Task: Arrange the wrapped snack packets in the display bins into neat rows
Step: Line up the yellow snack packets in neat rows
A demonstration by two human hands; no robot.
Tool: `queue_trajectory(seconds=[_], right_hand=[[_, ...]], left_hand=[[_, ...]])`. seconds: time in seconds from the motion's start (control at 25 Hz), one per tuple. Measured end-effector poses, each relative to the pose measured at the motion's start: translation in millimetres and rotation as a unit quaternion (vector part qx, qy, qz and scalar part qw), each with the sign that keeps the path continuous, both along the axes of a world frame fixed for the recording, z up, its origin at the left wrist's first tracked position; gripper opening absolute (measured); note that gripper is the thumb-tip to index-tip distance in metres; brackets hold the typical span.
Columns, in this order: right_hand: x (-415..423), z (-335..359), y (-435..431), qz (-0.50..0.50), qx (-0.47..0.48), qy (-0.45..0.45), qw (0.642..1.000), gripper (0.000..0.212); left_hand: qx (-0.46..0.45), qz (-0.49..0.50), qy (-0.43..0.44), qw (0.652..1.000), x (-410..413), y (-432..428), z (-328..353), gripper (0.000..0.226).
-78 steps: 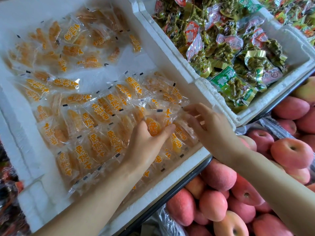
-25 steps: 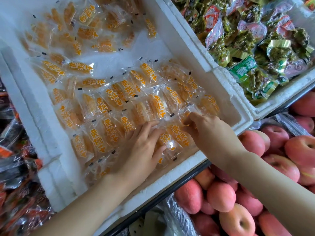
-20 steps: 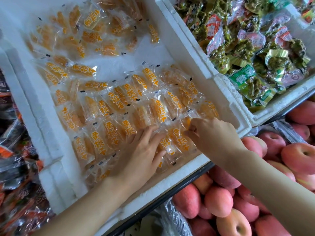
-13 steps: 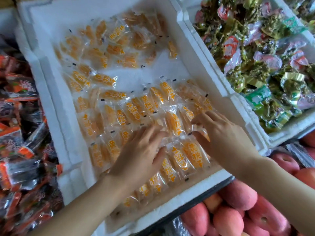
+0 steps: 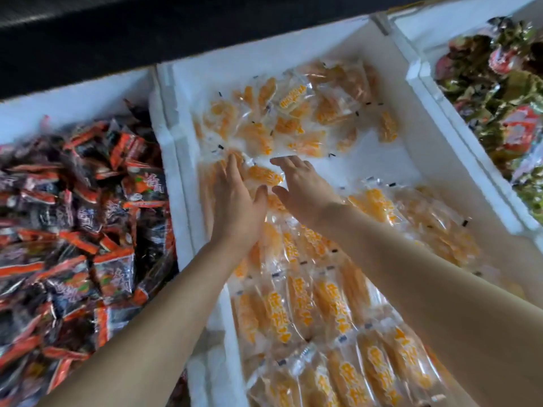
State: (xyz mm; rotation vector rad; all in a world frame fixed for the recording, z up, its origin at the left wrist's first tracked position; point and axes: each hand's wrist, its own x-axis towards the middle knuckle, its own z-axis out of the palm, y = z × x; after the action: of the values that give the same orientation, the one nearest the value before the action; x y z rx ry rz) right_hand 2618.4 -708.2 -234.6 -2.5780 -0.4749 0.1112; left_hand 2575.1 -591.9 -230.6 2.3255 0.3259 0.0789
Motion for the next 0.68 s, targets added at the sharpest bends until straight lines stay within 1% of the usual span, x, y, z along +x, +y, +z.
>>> queue_trajectory(seconds=[0.08,0.16,0.24,0.32,0.36,0.44,0.52,0.56,0.6,0.68], right_hand=[[15.3,-3.8,18.5,-0.001,-0.018,0.016,1.000,0.051],[24.6,-6.6,27.4,-0.019,-0.047,0.007,0.999,0.053],[29.6,-7.1,30.3,-0.039,-0.063,-0.010,0.997,0.056],[31.8,-5.0,28.8,-0.047,-0.059,-0.008,0.997,0.061],[33.0,-3.6,26.6,-0.050,-0.059,-0.001,0.997,0.063],[35.1,-1.2,19.3,-0.058,-0.060,0.015,0.996,0.061],[36.6,-0.6,9.8,-0.061,-0.063,0.021,0.996,0.055],[37.2,0.1,5.3,-0.059,-0.070,0.022,0.996,0.053],[37.0,0.9,1.5,-0.060,-0.074,0.023,0.995,0.051],[35.0,4.4,-3.7,-0.080,-0.052,0.025,0.995,0.050]], left_hand=[[-0.021,0.056,0.006,0.998,16.6,1.3,0.2,0.076],[0.007,0.088,0.011,0.996,30.7,4.9,1.9,0.072],[0.038,0.094,-0.001,0.995,39.6,10.9,1.4,0.061],[0.048,0.077,-0.034,0.995,44.6,16.2,-0.8,0.044],[0.053,0.071,-0.044,0.995,45.6,17.3,-1.0,0.043],[0.058,0.063,-0.039,0.996,49.2,19.0,0.2,0.057],[0.023,0.044,-0.028,0.998,55.2,18.1,-1.7,0.068],[0.002,0.036,-0.020,0.999,58.1,16.9,-3.3,0.068],[-0.012,0.033,-0.015,0.999,60.0,15.6,-5.0,0.064],[-0.027,0.044,-0.019,0.998,61.3,12.7,-7.0,0.047]])
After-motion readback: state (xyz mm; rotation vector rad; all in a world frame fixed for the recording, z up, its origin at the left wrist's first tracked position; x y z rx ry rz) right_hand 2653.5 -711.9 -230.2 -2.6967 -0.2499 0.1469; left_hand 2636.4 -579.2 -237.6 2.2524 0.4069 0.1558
